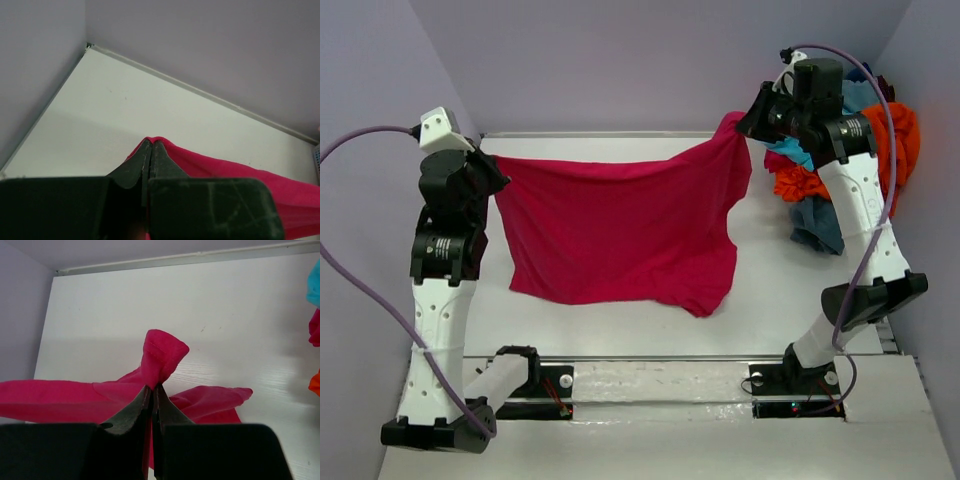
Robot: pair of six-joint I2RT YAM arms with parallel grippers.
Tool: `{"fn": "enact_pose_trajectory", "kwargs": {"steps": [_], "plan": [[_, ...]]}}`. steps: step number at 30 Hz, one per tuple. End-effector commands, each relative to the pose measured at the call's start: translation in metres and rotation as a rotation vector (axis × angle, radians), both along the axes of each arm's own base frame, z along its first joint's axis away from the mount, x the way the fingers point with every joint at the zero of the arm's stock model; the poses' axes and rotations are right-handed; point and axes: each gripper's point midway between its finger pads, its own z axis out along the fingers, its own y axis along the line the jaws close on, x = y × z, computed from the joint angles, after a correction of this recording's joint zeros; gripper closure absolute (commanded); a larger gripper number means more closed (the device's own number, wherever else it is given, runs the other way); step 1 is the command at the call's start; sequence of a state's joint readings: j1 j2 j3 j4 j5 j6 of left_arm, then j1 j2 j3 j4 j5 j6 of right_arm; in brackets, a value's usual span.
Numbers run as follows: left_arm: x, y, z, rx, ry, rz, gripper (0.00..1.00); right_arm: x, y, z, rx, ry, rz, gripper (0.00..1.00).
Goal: Fold and stack the t-shirts
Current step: Flatten the tshirt out
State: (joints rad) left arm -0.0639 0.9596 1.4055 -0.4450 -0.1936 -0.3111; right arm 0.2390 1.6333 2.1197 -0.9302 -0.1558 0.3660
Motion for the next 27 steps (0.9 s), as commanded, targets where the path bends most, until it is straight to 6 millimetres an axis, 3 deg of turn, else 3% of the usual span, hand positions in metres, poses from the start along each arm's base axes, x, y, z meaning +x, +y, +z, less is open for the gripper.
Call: {"fn": "enact_pose_trajectory", "kwargs": {"steps": [1,2,8,12,27], "plan": [[0.016,0.008,0.004,0.009,-0.047,0.050,0.94,0.021,0.010,0.031,0.031,-0.123,0.020,0.93],[0.021,0.008,-0.003,0.010,-0.029,0.055,0.94,0.030,0.012,0.022,0.025,-0.105,0.021,0.93],[0.045,0.010,-0.025,0.020,0.031,0.074,0.94,0.059,0.018,0.007,0.014,-0.091,0.022,0.93],[0.064,0.011,-0.039,0.037,0.078,0.079,0.94,0.083,0.025,-0.020,0.007,-0.040,0.022,0.93],[0.153,0.008,-0.110,0.035,0.223,0.100,0.94,0.136,0.040,-0.107,-0.005,0.111,0.018,0.93]]}}
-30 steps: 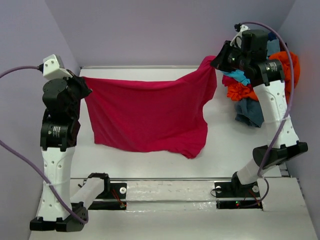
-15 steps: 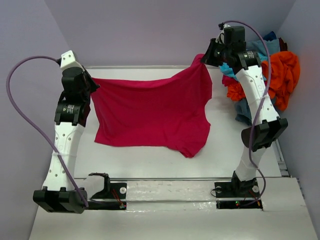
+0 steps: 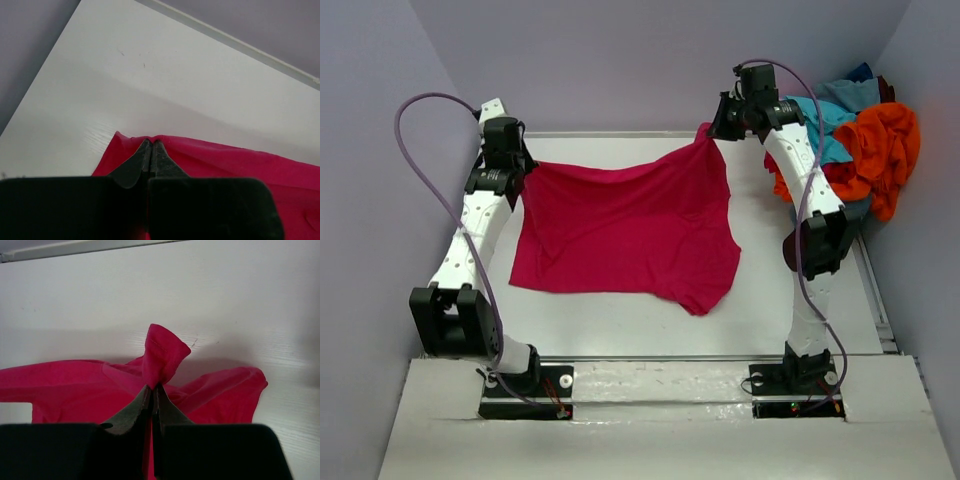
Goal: Fold and stack the t-shirts
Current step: Flatten the tshirt out
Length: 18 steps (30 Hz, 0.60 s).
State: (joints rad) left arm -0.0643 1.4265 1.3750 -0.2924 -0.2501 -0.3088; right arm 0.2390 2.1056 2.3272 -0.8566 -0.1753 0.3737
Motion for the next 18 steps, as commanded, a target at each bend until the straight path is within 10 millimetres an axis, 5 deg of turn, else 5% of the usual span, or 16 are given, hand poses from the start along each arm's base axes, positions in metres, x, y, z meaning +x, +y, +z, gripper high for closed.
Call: {"fn": "enact_pose_trajectory", "kwargs": {"steps": [1,8,18], "plan": [[0.032,0.006,0.040,0.005,-0.136,0.046,0.94,0.018,0.009,0.015,0.029,-0.070,0.004,0.93],[0.080,0.012,0.008,-0.004,-0.073,0.067,0.94,0.043,0.002,-0.012,0.038,-0.041,-0.038,0.93],[0.129,0.018,-0.007,-0.014,-0.042,0.083,0.94,0.067,-0.027,-0.058,-0.002,0.002,-0.123,0.93]]}}
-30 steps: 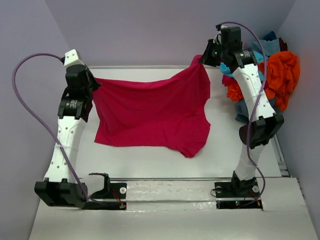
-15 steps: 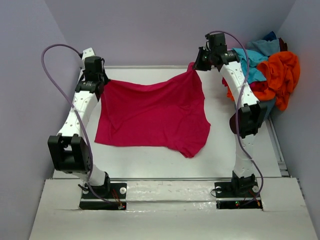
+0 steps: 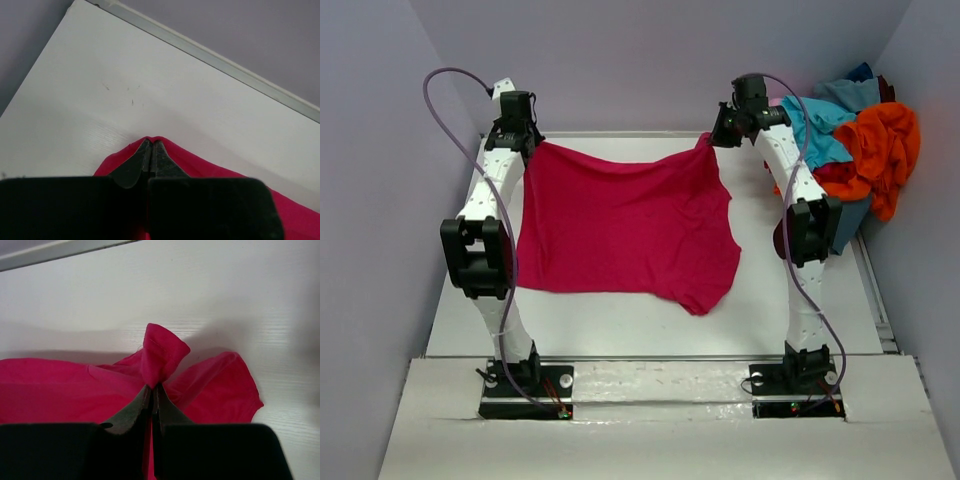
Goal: Fold and stack the t-shirts
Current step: Flatten the tshirt out
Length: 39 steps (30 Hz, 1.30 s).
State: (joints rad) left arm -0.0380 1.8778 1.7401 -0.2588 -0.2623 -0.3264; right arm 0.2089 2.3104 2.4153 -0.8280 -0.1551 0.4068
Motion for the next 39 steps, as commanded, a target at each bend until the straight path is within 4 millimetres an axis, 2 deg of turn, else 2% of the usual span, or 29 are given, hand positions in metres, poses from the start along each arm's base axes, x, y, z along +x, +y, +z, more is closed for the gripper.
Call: {"fn": "enact_pose_trajectory", "kwargs": {"steps": [1,2,5,7,9,10,11,13,17,18,19,21,24,27,28,31,33,37,39], "plan": [[0.019,0.015,0.024,0.000,-0.066,0.050,0.94,0.023,-0.017,0.015,-0.004,-0.092,-0.059,0.93],[0.020,0.015,0.027,-0.002,-0.073,0.050,0.94,0.024,-0.018,0.013,-0.009,-0.090,-0.061,0.93],[0.028,0.018,0.011,-0.013,-0.049,0.052,0.94,0.030,-0.024,0.009,-0.016,-0.093,-0.074,0.93],[0.031,0.022,0.009,-0.018,-0.047,0.061,0.94,0.033,-0.032,0.005,-0.021,-0.092,-0.089,0.93],[0.036,0.022,-0.005,-0.021,-0.014,0.060,0.94,0.038,-0.037,0.002,-0.018,-0.093,-0.100,0.93],[0.040,0.022,-0.002,-0.023,-0.020,0.059,0.94,0.039,-0.037,0.000,-0.019,-0.091,-0.100,0.93],[0.042,0.021,-0.015,-0.023,0.010,0.059,0.94,0.040,-0.037,-0.001,-0.017,-0.091,-0.100,0.93],[0.045,0.020,-0.020,-0.025,0.022,0.055,0.94,0.042,-0.035,-0.004,-0.013,-0.088,-0.098,0.93],[0.052,0.018,-0.030,-0.031,0.041,0.044,0.94,0.047,-0.039,-0.023,-0.011,-0.061,-0.101,0.93],[0.054,0.018,-0.038,-0.031,0.056,0.045,0.94,0.047,-0.038,-0.026,-0.009,-0.057,-0.099,0.93],[0.056,0.018,-0.037,-0.032,0.054,0.043,0.94,0.047,-0.038,-0.029,-0.009,-0.053,-0.098,0.93],[0.057,0.017,-0.049,-0.035,0.078,0.041,0.92,0.048,-0.037,-0.037,-0.009,-0.040,-0.095,0.93],[0.060,0.022,-0.059,-0.038,0.095,0.045,0.85,0.050,-0.036,-0.042,-0.005,-0.038,-0.091,0.93],[0.062,0.021,-0.070,-0.044,0.109,0.044,0.65,0.052,-0.036,-0.049,-0.008,-0.031,-0.087,0.93],[0.062,0.021,-0.071,-0.046,0.110,0.045,0.54,0.052,-0.036,-0.050,-0.010,-0.030,-0.086,0.93],[0.062,0.022,-0.077,-0.046,0.123,0.057,0.35,0.053,-0.036,-0.054,-0.017,-0.026,-0.085,0.93],[0.061,0.023,-0.074,-0.045,0.119,0.061,0.31,0.054,-0.036,-0.055,-0.017,-0.028,-0.085,0.93],[0.056,0.022,-0.065,-0.062,0.115,0.071,0.30,0.055,-0.035,-0.057,-0.014,-0.029,-0.081,0.93],[0.046,0.022,-0.063,-0.066,0.136,0.082,0.31,0.057,-0.035,-0.056,-0.012,-0.033,-0.080,0.93]]}}
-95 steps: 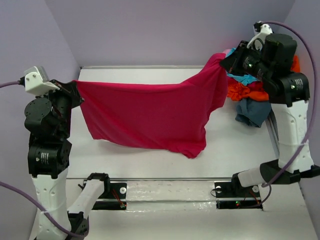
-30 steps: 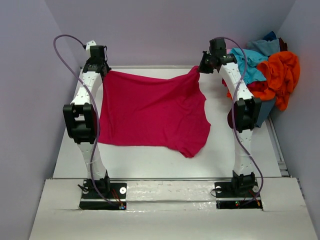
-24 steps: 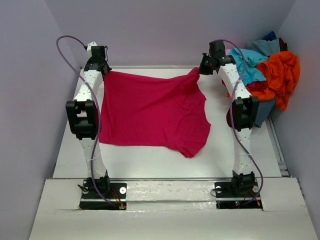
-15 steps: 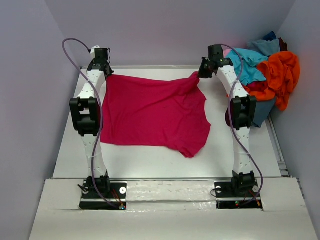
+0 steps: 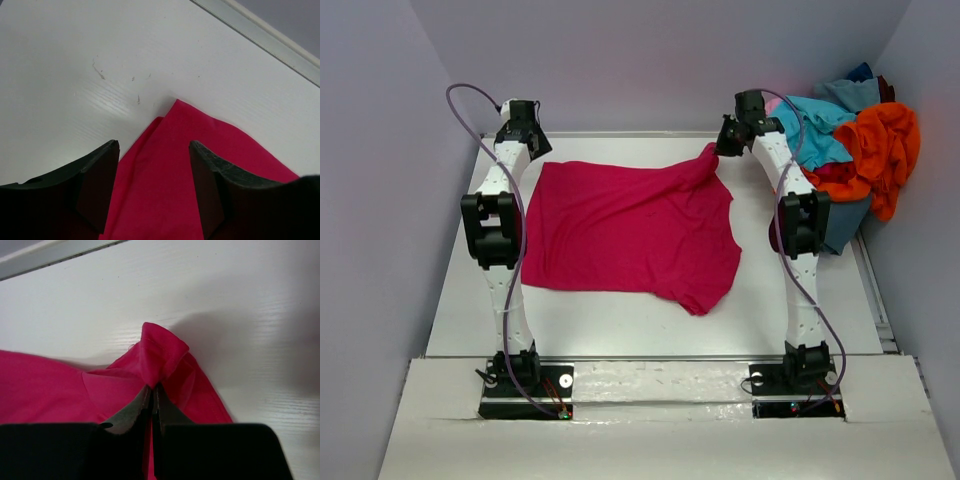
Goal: Fold and stack the t-shirts
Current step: Flatten the tshirt out
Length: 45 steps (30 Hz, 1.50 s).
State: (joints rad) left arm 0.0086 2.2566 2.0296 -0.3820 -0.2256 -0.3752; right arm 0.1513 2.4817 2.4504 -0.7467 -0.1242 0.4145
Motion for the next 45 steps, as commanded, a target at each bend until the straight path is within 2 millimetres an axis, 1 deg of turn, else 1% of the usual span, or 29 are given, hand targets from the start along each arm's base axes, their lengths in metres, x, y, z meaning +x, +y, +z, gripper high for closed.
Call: {"fn": "enact_pose_trajectory", "kwargs": {"steps": [1,3,5,6,7,9,13,14,17,19,20,21,22,24,25,26,27,30,33,34,35,37,38,39,40,41,42,44,45], "plan": [[-0.010,0.004,0.043,-0.012,-0.051,0.047,0.31,0.019,-0.001,0.019,0.012,-0.090,0.005,0.93],[-0.023,0.003,0.037,-0.020,-0.009,0.047,0.31,0.021,-0.001,0.019,0.008,-0.097,0.003,0.93],[-0.037,-0.009,0.024,-0.026,0.046,0.026,0.32,0.023,-0.002,0.017,0.004,-0.097,-0.002,0.93],[-0.042,-0.011,0.029,-0.032,0.045,0.018,0.32,0.024,-0.002,0.016,0.002,-0.097,-0.004,0.93],[-0.051,-0.017,0.017,-0.040,0.076,0.008,0.32,0.025,-0.003,0.016,0.001,-0.104,-0.004,0.93],[-0.060,-0.029,0.026,-0.072,0.059,-0.023,0.32,0.027,-0.004,0.011,-0.007,-0.101,-0.008,0.93],[-0.082,-0.047,0.024,-0.107,0.072,-0.068,0.32,0.033,-0.004,0.011,-0.008,-0.124,-0.009,0.93],[-0.086,-0.055,0.032,-0.108,0.063,-0.089,0.32,0.034,-0.004,0.012,-0.010,-0.130,-0.008,0.93],[-0.098,-0.061,0.031,-0.104,0.080,-0.105,0.32,0.040,-0.004,0.015,-0.014,-0.156,-0.008,0.92],[-0.108,-0.076,0.033,-0.116,0.083,-0.142,0.33,0.044,-0.005,0.018,-0.019,-0.174,-0.012,0.80],[-0.112,-0.077,0.034,-0.120,0.085,-0.146,0.33,0.044,-0.006,0.019,-0.020,-0.177,-0.017,0.70],[-0.116,-0.084,0.039,-0.127,0.078,-0.165,0.33,0.044,-0.006,0.022,-0.020,-0.181,-0.020,0.51],[-0.123,-0.089,0.034,-0.122,0.097,-0.179,0.33,0.043,-0.007,0.021,-0.024,-0.177,-0.026,0.45],[-0.131,-0.088,0.040,-0.122,0.089,-0.183,0.33,0.040,-0.009,0.032,-0.026,-0.190,-0.028,0.28],[-0.134,-0.089,0.040,-0.125,0.090,-0.189,0.33,0.038,-0.010,0.036,-0.033,-0.192,-0.035,0.15],[-0.140,-0.088,0.035,-0.123,0.104,-0.191,0.33,0.035,-0.012,0.037,-0.038,-0.186,-0.037,0.14],[-0.143,-0.088,0.041,-0.122,0.092,-0.192,0.33,0.030,-0.013,0.043,-0.039,-0.182,-0.040,0.14],[-0.151,-0.087,0.039,-0.119,0.094,-0.200,0.33,0.013,-0.016,0.045,-0.034,-0.130,-0.060,0.15],[-0.155,-0.089,0.036,-0.127,0.103,-0.207,0.33,-0.022,-0.014,0.041,0.011,-0.026,-0.083,0.20],[-0.156,-0.088,0.035,-0.129,0.107,-0.203,0.33,-0.041,-0.015,0.017,0.010,0.059,-0.090,0.22],[-0.156,-0.089,0.033,-0.130,0.107,-0.204,0.33,-0.056,-0.008,0.032,0.020,0.057,-0.078,0.25],[-0.154,-0.090,0.030,-0.134,0.104,-0.206,0.33,-0.080,-0.005,0.025,0.010,0.105,-0.079,0.34],[-0.149,-0.091,0.032,-0.135,0.091,-0.207,0.33,-0.099,-0.005,0.019,0.019,0.136,-0.072,0.38],[-0.146,-0.092,0.026,-0.140,0.104,-0.205,0.33,-0.108,0.003,0.018,0.047,0.144,-0.054,0.50],[-0.143,-0.092,0.023,-0.142,0.108,-0.205,0.33,-0.124,0.003,0.001,0.051,0.199,-0.052,0.54],[-0.140,-0.093,0.022,-0.144,0.110,-0.205,0.33,-0.125,0.005,0.006,0.061,0.192,-0.043,0.59],[-0.131,-0.096,0.018,-0.150,0.111,-0.209,0.33,-0.135,0.010,-0.005,0.058,0.229,-0.026,0.71],[-0.118,-0.097,0.024,-0.153,0.094,-0.208,0.33,-0.145,0.010,-0.019,0.050,0.281,-0.007,0.76],[-0.114,-0.097,0.016,-0.149,0.108,-0.206,0.34,-0.146,0.011,-0.027,0.051,0.303,0.000,0.77]]}}
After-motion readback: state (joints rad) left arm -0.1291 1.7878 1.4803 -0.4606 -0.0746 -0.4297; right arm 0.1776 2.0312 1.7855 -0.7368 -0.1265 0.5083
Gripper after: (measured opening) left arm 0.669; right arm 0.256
